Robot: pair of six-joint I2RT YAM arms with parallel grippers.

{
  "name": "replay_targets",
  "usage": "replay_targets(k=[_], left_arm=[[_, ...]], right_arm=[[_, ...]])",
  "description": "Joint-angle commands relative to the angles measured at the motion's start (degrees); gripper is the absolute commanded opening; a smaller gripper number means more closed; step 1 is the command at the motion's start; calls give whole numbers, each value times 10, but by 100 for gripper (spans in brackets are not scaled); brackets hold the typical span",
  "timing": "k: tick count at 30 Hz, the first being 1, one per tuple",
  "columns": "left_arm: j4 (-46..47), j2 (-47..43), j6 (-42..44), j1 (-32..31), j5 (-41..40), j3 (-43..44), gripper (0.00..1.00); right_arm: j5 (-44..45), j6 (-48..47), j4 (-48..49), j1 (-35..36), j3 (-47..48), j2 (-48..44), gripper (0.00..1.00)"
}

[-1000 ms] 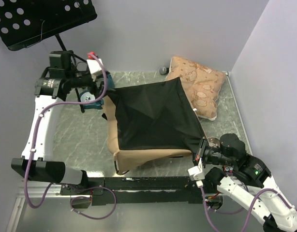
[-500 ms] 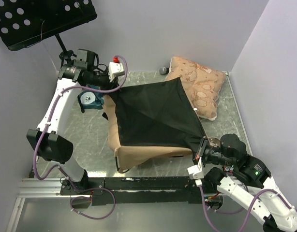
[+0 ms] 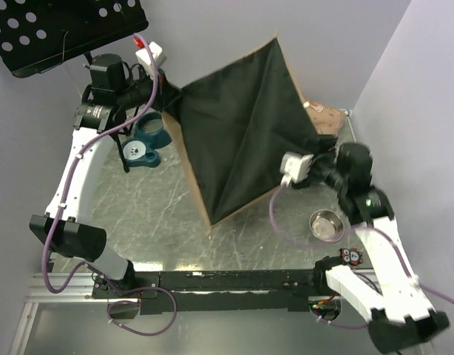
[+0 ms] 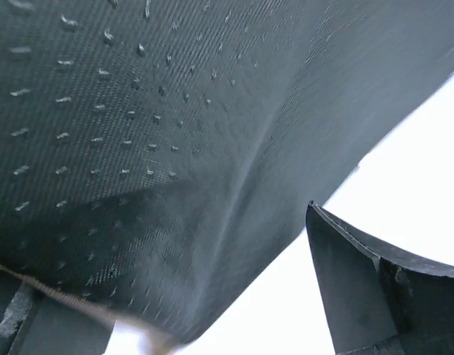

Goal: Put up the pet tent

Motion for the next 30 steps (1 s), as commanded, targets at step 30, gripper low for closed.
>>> replay_targets(k=[30], left_arm=[[17,-100,-50,-227,-123,-70,1]], right_arm=[[-223,504,273,94,191,174,100]])
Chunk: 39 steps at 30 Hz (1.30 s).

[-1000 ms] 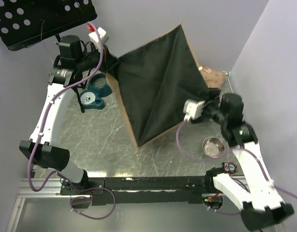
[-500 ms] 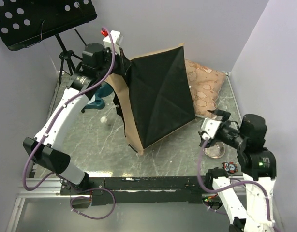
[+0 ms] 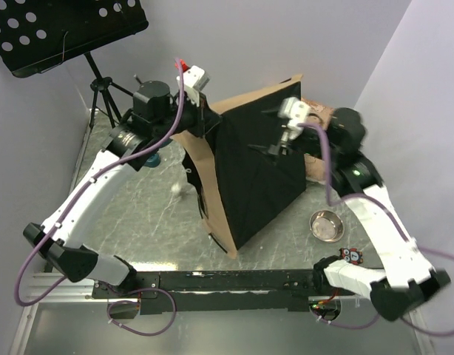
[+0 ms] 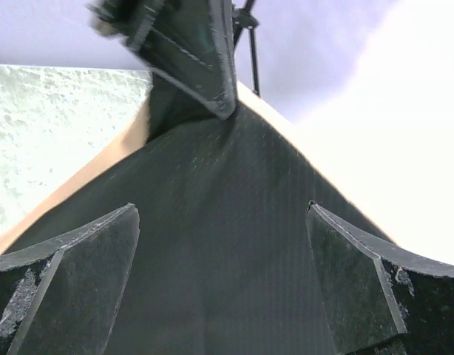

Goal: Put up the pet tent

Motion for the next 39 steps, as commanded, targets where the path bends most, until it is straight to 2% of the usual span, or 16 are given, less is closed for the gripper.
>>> replay_targets(k=[1,5,7,10,15,18,19,20,21,24,27,29,33,35,39], left_arm=[[-36,-34,139,1,114,20,1],[-77,-48,254,-5,192,14,1],[-91,-54,282,-18,193,8,1],[-98,-54,291,-32,188,10,1],[-107,-45,299,-62,159,37,1],[-122,-48,314,-94,123,50,1],[-132,-48,327,-103,118,55,8],[-139,-50,327,-106,113,60,18],[-146,-55,325,-107,108,64,30],[-160,-77,356,-107,87,73,60],[-201,-115,449,-94,130,76,77],[-284,-114,515,-93,136,104,80],[-473,-70,647,-93,108,179,78],[-506,-70,675,-93,90,175,77],[-455,-105,695,-98,61,100,77]], right_arm=[[30,-64,101,37,10,31,100],[30,-149,102,54,-7,47,100],[28,-160,100,62,-1,53,100],[4,-189,48,77,17,64,98],[8,-220,-23,116,6,76,82],[16,-207,-28,127,-20,76,54],[14,-194,-23,127,-35,72,36],[11,-191,-19,127,-45,69,16],[6,-194,-15,127,-56,64,1],[-9,-202,6,127,-87,40,0],[-32,-222,2,126,-96,23,0],[-46,-234,0,126,-98,16,0],[-67,-244,3,126,-100,5,0],[-69,-242,9,126,-100,4,0],[-76,-232,24,126,-97,6,0]])
